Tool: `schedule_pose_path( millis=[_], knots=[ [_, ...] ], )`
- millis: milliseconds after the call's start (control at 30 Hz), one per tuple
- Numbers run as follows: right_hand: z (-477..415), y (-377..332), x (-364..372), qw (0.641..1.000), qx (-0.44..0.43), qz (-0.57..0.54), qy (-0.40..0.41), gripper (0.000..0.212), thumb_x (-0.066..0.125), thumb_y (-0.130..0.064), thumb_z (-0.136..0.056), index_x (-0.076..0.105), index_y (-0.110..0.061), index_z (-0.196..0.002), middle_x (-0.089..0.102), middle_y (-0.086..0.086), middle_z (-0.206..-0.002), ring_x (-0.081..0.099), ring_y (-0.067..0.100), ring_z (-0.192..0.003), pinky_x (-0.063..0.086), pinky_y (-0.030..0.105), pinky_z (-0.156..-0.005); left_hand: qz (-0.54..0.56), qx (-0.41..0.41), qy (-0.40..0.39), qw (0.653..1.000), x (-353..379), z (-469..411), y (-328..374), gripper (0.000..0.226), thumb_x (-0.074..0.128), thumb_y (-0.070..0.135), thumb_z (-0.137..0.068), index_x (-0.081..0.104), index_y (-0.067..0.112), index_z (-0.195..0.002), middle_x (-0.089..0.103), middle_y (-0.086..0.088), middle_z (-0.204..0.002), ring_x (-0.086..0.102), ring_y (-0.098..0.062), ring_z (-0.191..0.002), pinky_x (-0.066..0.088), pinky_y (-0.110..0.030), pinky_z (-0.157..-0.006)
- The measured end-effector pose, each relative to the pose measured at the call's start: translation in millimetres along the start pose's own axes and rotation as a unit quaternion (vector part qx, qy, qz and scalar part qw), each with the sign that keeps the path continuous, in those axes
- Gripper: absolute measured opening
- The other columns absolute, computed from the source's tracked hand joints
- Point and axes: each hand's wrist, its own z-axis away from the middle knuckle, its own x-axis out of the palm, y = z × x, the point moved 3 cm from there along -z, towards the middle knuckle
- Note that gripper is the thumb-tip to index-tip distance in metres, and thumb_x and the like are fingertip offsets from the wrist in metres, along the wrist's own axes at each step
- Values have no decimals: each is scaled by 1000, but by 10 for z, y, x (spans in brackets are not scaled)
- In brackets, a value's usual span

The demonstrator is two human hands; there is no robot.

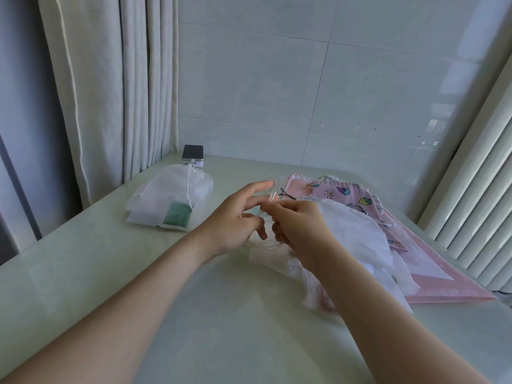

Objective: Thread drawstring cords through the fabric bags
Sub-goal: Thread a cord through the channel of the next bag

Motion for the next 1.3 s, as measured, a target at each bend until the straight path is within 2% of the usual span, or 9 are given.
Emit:
schedule_pose_path(
  millis=[100,233,367,567,667,833,1033,1167,1300],
  knots=[
    [-12,-12,-1,997,27,-76,18,17,62,-7,-93,76,4,-92,52,3,-64,47,17,-53,41,29,-56,2,-4,34,999,-25,0,-2,59,56,0,-98,49,34,-146,67,11,-130,72,-18,-74,51,-32,-68],
    [-12,-61,-18,993,10,-111,48,15,60,-3,-91,74,5,-91,58,4,-64,53,17,-57,44,29,-58,-42,-28,78,996,-72,-14,-63,17,70,21,-100,68,19,-117,71,-2,-104,66,-10,-64,52,-29,-65],
    [15,-95,-48,992,-8,-106,65,17,60,-3,-92,74,7,-89,64,10,-69,63,19,-59,49,26,-56,-82,-49,77,992,-118,-24,-97,13,71,32,-99,77,21,-97,71,5,-71,62,-8,-62,50,-23,-65],
    [10,-97,-121,992,-44,28,116,25,60,-13,-92,75,1,-76,76,8,-70,64,20,-62,63,50,-71,-40,-71,71,994,-101,-18,-111,18,63,17,-101,75,8,-93,66,-2,-65,55,-16,-56,45,-31,-58],
    [-1,-113,-136,981,-82,81,153,24,56,-13,-82,72,4,-78,70,17,-70,56,20,-60,59,63,-61,-50,-80,71,993,-103,-4,-89,20,64,18,-100,77,8,-90,61,-1,-60,49,-18,-53,42,-28,-54],
    [64,-191,-84,984,-125,60,112,33,49,-2,-87,78,-18,-93,76,2,-77,66,14,-62,58,40,-64,-64,-93,37,993,-87,29,-58,18,66,18,-97,80,10,-87,64,1,-62,48,-17,-53,41,-26,-53],
    [91,-207,-5,968,-227,93,61,35,48,5,-97,71,-15,-114,79,0,-92,76,14,-86,64,36,-71,-79,-74,-28,994,-45,45,31,22,67,23,-97,82,21,-81,77,1,-80,46,-10,-55,42,-18,-56],
    [95,-181,-15,953,-247,161,72,35,59,-3,-96,66,-20,-127,78,-1,-79,75,10,-73,58,19,-71,-52,-76,-38,995,-44,39,8,22,66,28,-101,81,17,-90,77,0,-83,45,-10,-58,41,-19,-60],
    [68,-136,27,942,-231,239,55,49,61,-14,-93,55,-31,-138,73,-10,-95,73,9,-71,59,34,-80,-3,-99,-16,995,-97,11,-29,25,64,26,-102,81,13,-90,77,-3,-84,45,-17,-64,40,-27,-62]
  ],
)
